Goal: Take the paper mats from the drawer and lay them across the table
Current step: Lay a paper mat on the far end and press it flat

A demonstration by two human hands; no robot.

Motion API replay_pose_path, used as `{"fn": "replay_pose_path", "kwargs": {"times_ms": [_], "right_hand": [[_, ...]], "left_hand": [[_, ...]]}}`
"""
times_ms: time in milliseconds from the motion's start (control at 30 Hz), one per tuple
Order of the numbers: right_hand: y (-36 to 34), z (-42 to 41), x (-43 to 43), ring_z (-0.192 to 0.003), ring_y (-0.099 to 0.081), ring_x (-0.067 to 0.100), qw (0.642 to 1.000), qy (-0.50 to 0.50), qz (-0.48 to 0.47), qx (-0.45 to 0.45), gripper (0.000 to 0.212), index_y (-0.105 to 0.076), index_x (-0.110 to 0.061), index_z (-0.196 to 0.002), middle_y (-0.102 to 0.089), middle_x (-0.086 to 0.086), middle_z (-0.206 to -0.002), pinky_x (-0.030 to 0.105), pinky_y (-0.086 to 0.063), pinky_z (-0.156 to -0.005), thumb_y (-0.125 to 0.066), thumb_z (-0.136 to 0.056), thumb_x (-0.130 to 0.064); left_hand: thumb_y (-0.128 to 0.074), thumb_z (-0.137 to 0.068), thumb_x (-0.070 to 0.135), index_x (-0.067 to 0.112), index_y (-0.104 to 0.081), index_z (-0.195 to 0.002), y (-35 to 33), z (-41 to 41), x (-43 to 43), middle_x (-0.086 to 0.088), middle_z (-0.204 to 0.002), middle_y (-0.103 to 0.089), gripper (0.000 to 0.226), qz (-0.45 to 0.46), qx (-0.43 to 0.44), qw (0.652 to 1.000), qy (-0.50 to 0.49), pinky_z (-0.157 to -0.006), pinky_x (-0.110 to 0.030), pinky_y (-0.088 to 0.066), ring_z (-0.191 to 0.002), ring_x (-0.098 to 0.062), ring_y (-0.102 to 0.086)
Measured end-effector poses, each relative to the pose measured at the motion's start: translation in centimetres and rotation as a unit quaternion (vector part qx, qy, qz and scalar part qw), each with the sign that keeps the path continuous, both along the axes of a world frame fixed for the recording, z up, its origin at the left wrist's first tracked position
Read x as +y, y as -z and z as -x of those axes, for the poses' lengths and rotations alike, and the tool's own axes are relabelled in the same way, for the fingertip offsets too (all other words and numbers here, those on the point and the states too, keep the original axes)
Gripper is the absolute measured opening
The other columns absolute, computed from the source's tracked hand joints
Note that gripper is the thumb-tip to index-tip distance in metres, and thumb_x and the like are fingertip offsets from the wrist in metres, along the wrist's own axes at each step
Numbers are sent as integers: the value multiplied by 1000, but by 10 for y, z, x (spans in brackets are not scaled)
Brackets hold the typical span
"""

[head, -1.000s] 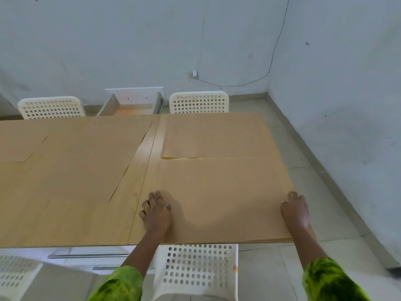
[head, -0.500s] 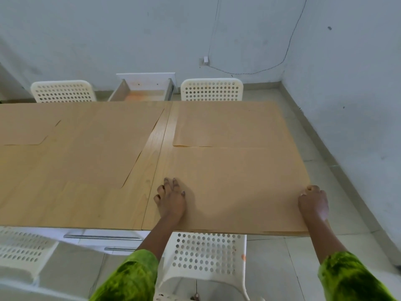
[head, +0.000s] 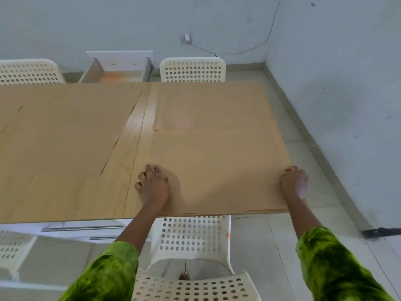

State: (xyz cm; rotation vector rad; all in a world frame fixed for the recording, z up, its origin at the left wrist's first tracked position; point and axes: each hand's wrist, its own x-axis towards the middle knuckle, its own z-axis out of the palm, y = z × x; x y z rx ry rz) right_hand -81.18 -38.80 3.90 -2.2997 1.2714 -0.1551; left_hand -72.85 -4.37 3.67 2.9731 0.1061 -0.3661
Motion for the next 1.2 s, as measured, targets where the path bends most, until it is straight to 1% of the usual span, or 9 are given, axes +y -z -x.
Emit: {"fn": "replay_pose_path", "kwargs": {"times_ms": [133, 233, 333, 400, 467, 533, 633, 767, 1200], "right_hand": [[0, 0, 4, -119, -41, 35, 1000, 14, 7, -6, 30, -55, -2, -116, -49, 21, -124, 43, -39, -95, -46, -88, -9], [-3, -14, 15, -119, -41, 35, 999, -2, 49, 2, 32, -55, -4, -116, -50, 20, -124, 43, -37, -95, -46, -86, -9], [-3, -48, 38, -115, -45, 39, 992, -89, 72, -46, 32, -57, -1, -113, -53, 23, -120, 43, -39, -92, -47, -85, -10], [-1, -78, 58, -116, -49, 39, 978, -176, 77, -85, 38, -59, 0, -114, -57, 23, -122, 43, -40, -95, -42, -83, -14], [1, -109, 76, -131, -39, 30, 960, -264, 74, -49, 42, -51, -6, -127, -48, 15, -138, 40, -31, -106, -39, -88, -18], [8, -136, 90, -143, -21, 20, 940, -334, 72, 0, 46, -37, -13, -139, -31, 6, -152, 38, -16, -115, -36, -94, -21], [17, -151, 103, -147, -5, 15, 914, -394, 83, 37, 51, -22, -17, -146, -14, 0, -159, 41, -3, -118, -29, -97, -29], [28, -147, 106, -147, 4, 14, 906, -410, 91, 56, 55, -10, -20, -149, -2, -3, -160, 42, 3, -117, -22, -98, -36], [27, -145, 106, -147, 9, 14, 899, -425, 85, 62, 56, -4, -23, -150, 4, -3, -160, 42, 7, -117, -20, -99, -39]], "left_hand": [[-31, -98, 32, 12, -23, -147, 1, 1, -2, -10, -156, -13, 53, 17, -8, 1000, -13, -108, -48, -21, -138, -33, -17], [-39, -96, 29, 7, -27, -145, -2, -8, -12, -10, -157, -13, 56, 68, -49, 996, -25, -111, -50, -16, -142, -31, -12], [-38, -96, 31, 5, -24, -146, -4, -37, -33, -9, -158, -13, 57, 118, -94, 988, 45, -114, -47, -11, -146, -28, -5], [-26, -95, 42, 7, -22, -147, -2, -65, -51, -8, -159, -11, 63, 113, -94, 982, 122, -115, -45, -10, -147, -26, -1], [-4, -81, 57, 10, -18, -148, 2, -90, -67, -6, -160, -6, 83, 102, -79, 975, 183, -116, -44, -8, -147, -25, 3], [9, -68, 61, 16, -12, -150, 13, -106, -82, -3, -160, 1, 96, 87, -41, 971, 221, -117, -45, -1, -147, -25, 8], [12, -70, 62, 27, -5, -150, 29, -111, -89, 3, -160, 6, 89, 31, -34, 963, 265, -116, -47, 7, -146, -25, 14], [10, -76, 60, 30, -3, -150, 36, -110, -86, 5, -160, 5, 81, 15, -57, 961, 270, -116, -46, 8, -146, -23, 13], [11, -79, 59, 31, 0, -150, 37, -97, -83, 4, -160, 6, 77, 12, -71, 972, 222, -117, -49, 6, -147, -23, 12]]}}
